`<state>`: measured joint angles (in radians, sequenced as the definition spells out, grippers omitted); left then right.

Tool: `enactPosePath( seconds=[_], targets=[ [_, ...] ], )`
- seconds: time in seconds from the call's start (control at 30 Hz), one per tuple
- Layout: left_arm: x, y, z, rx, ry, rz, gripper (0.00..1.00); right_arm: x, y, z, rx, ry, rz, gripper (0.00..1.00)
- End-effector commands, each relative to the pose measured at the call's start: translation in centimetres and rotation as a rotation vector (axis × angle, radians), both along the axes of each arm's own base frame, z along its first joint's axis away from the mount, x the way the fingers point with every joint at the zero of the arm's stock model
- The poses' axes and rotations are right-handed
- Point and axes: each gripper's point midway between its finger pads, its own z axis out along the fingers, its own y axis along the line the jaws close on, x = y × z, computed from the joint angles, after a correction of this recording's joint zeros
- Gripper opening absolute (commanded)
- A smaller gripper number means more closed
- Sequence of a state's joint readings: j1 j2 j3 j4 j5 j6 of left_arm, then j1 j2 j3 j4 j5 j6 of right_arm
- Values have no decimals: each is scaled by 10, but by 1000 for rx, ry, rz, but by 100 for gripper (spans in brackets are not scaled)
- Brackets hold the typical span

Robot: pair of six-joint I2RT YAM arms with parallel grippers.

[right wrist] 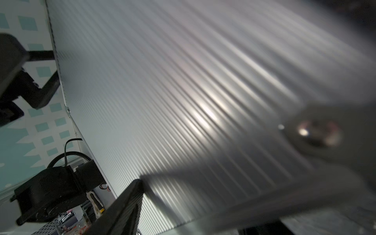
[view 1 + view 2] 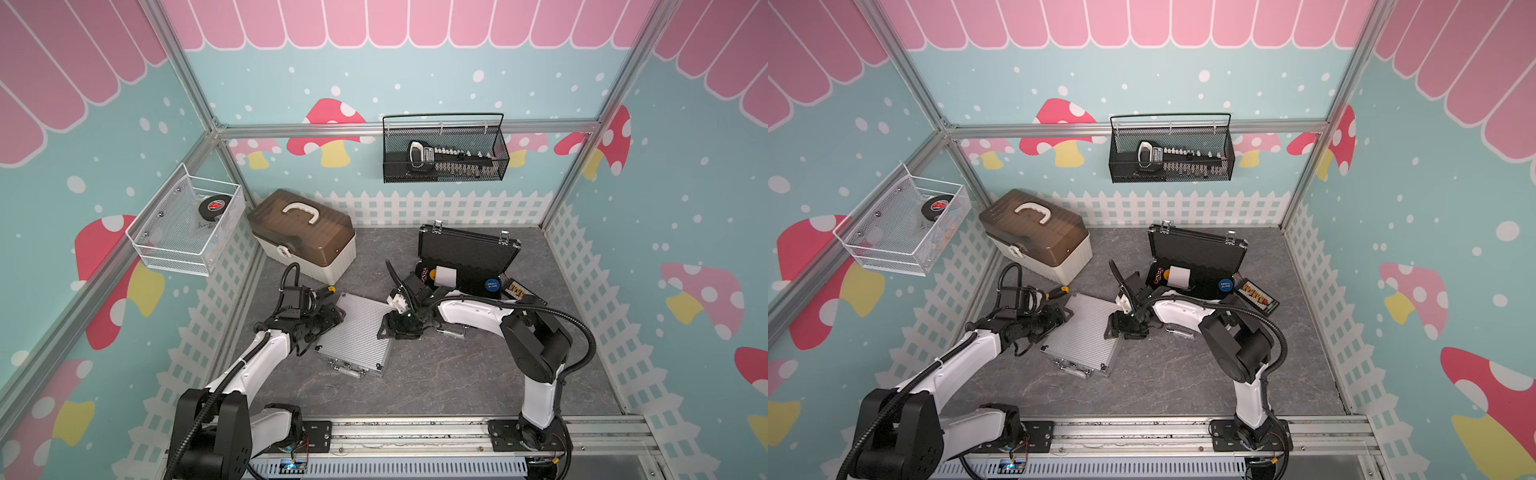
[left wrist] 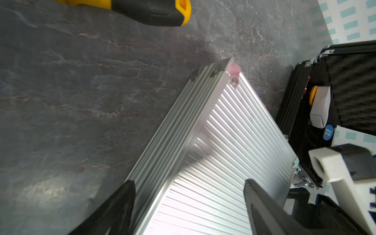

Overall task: Open the poker set cases
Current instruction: Adjust the poker set case at the center of the board.

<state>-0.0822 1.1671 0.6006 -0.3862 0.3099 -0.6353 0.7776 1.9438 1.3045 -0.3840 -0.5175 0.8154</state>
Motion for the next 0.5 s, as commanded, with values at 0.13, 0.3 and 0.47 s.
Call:
enactPosePath(
  seconds=[0.13, 0.3, 0.47],
  targets=[
    [-32, -22, -4, -158, 90, 22, 83, 42, 61, 25, 166, -142, 71, 67],
    [-33, -25, 0, -201, 80, 39, 83, 62, 77, 24, 192, -156, 76, 66],
    [-32, -25, 0, -214, 72, 50, 83, 72, 77, 22, 153, -184, 86, 66]
  ],
)
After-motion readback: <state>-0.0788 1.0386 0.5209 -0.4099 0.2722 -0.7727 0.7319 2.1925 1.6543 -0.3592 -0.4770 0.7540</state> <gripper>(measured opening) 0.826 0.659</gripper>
